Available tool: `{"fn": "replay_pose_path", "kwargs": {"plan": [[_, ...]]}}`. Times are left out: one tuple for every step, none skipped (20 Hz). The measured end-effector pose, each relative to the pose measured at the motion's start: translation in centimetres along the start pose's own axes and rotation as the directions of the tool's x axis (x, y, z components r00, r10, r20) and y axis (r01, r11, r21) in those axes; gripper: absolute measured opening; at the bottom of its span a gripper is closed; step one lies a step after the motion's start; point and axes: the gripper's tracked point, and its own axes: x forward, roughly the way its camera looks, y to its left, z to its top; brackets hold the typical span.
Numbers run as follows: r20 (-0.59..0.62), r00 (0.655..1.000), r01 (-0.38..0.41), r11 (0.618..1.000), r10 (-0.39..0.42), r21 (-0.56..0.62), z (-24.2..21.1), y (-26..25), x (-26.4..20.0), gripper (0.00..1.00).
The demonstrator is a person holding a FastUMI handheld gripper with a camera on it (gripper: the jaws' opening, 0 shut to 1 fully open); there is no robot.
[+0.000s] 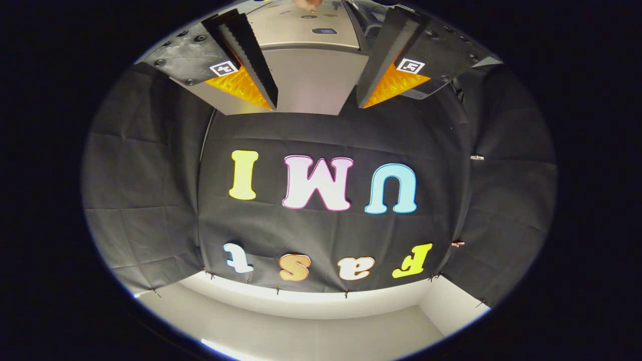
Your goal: Put the clothes into the washing machine and then close the washing machine lid.
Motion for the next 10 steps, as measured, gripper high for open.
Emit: {"fn": "replay_pose_path", "kwargs": {"plan": [[0.016, 1.0, 0.016, 1.0, -0.016, 0.011, 0.1, -0.5, -1.0, 0.99], [0.034, 0.999, 0.026, 0.999, -0.027, 0.019, 0.4, -0.9, -1.8, 0.99], [0.048, 0.998, 0.041, 0.999, -0.042, 0.03, 0.4, -1.3, -2.6, 0.99], [0.066, 0.996, 0.06, 0.998, -0.062, 0.035, 0.6, -2.0, -3.4, 0.99], [0.077, 0.994, 0.079, 0.996, -0.081, 0.035, 0.8, -2.5, -3.9, 0.99], [0.086, 0.992, 0.095, 0.995, -0.097, 0.028, 0.9, -3.1, -4.6, 0.98], [0.091, 0.99, 0.105, 0.994, -0.106, 0.018, 0.7, -3.3, -5.3, 0.98], [0.093, 0.989, 0.115, 0.993, -0.116, 0.013, 0.6, -3.6, -5.8, 0.98], [0.095, 0.988, 0.122, 0.992, -0.122, 0.013, 0.6, -4.0, -6.4, 0.98], [0.096, 0.987, 0.126, 0.992, -0.127, 0.017, 0.6, -4.2, -6.8, 0.98]]}}
